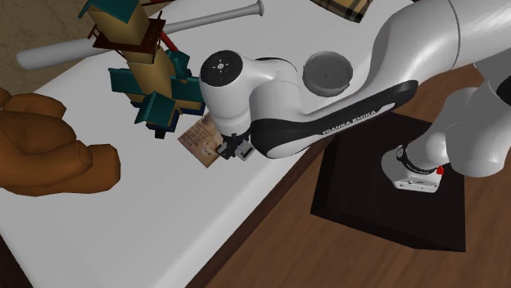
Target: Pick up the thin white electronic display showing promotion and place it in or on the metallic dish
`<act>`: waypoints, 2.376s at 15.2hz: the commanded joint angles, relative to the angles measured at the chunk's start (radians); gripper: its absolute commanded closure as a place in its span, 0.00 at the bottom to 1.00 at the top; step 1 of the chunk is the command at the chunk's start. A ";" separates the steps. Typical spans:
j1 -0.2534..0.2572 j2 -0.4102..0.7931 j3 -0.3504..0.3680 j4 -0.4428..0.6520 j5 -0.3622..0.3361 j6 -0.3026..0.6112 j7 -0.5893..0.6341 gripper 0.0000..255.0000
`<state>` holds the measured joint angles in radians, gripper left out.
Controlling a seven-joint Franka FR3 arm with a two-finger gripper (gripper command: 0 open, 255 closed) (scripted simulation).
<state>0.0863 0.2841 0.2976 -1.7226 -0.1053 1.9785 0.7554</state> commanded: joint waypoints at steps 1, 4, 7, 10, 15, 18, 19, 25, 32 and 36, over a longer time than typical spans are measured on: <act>0.000 -0.010 0.001 0.013 0.004 -0.023 -0.001 1.00; 0.000 -0.019 0.003 0.041 0.007 -0.060 -0.005 1.00; 0.000 -0.026 0.004 0.072 0.011 -0.097 -0.007 1.00; -0.045 -0.121 -0.011 -0.052 0.041 -0.062 -0.069 1.00; -0.106 -0.263 -0.051 -0.225 0.082 -0.022 -0.181 1.00; -0.137 -0.338 -0.083 -0.313 0.099 -0.007 -0.250 1.00; -0.147 -0.362 -0.095 -0.339 0.104 -0.004 -0.274 1.00; -0.204 -0.487 -0.173 -0.475 0.112 0.009 -0.415 1.00; -0.273 -0.594 -0.280 -0.581 0.090 0.010 -0.579 1.00; -0.315 -0.634 -0.345 -0.617 0.065 0.008 -0.673 1.00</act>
<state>-0.2197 -0.3267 -0.0337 -2.3150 -0.0344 1.9848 0.1038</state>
